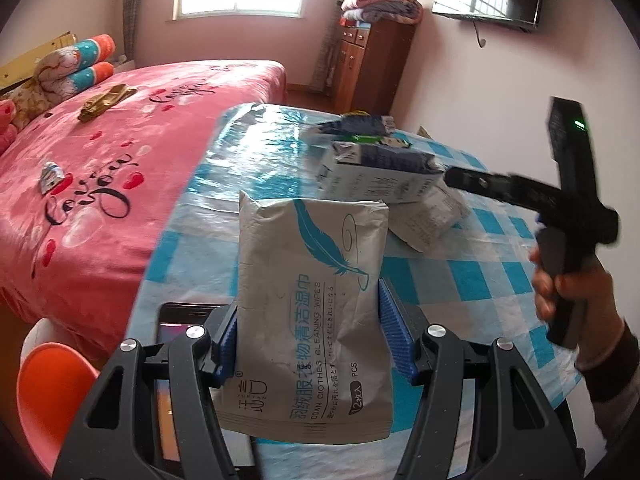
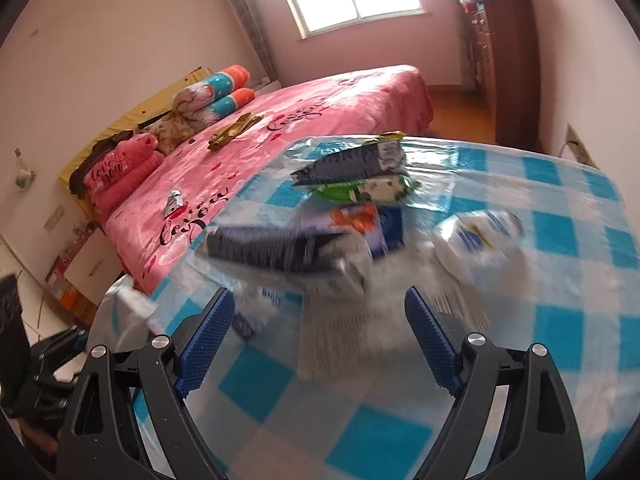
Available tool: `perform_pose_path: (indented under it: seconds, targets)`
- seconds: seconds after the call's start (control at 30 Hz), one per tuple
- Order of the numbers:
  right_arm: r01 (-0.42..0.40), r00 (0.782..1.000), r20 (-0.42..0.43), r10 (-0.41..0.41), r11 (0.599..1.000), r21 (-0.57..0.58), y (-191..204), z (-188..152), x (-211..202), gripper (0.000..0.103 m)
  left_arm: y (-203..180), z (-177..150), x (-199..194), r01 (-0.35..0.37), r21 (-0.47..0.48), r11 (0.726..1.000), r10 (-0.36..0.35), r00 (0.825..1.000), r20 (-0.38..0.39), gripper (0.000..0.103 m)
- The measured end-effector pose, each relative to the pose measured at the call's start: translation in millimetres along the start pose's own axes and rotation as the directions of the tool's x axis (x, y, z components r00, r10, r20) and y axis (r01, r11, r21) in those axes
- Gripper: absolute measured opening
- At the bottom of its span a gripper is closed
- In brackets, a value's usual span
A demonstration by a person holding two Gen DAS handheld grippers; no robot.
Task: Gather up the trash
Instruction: 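Lift the wipes package with the left tool while the right tool grasps a dark blue carton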
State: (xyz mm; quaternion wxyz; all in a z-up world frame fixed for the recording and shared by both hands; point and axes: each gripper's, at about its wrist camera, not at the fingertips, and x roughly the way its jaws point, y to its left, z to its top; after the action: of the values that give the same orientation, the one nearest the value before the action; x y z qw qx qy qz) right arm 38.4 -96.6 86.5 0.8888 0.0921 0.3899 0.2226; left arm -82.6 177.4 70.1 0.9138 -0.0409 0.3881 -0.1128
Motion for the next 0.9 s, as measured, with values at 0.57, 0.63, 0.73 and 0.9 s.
perform_pose_path:
  seconds: [0.57, 0.63, 0.73, 0.9]
  targets:
    - [-0.003, 0.999, -0.042, -0.003, 0.986, -0.164, 51, -22, -5, 0.086, 29, -6, -1, -0.057, -0.03, 0.998, 0.058, 0.998, 0.012, 0.062]
    - [0.085, 0.996, -0.002, -0.089, 0.96, -0.266, 61, -15, -8, 0.086, 28, -7, -2, -0.06, -0.027, 0.998, 0.06, 0.998, 0.012, 0.062]
    - [0.122, 0.99, -0.014, -0.141, 0.9, -0.418, 74, 0, 4, 0.086, 28, -6, -4, -0.066, -0.026, 0.997, 0.066, 0.998, 0.015, 0.062]
    - [0.085, 0.982, -0.089, -0.167, 0.811, -0.579, 89, 14, 40, 0.086, 33, -4, -8, -0.074, -0.048, 0.996, 0.075, 0.997, 0.025, 0.062]
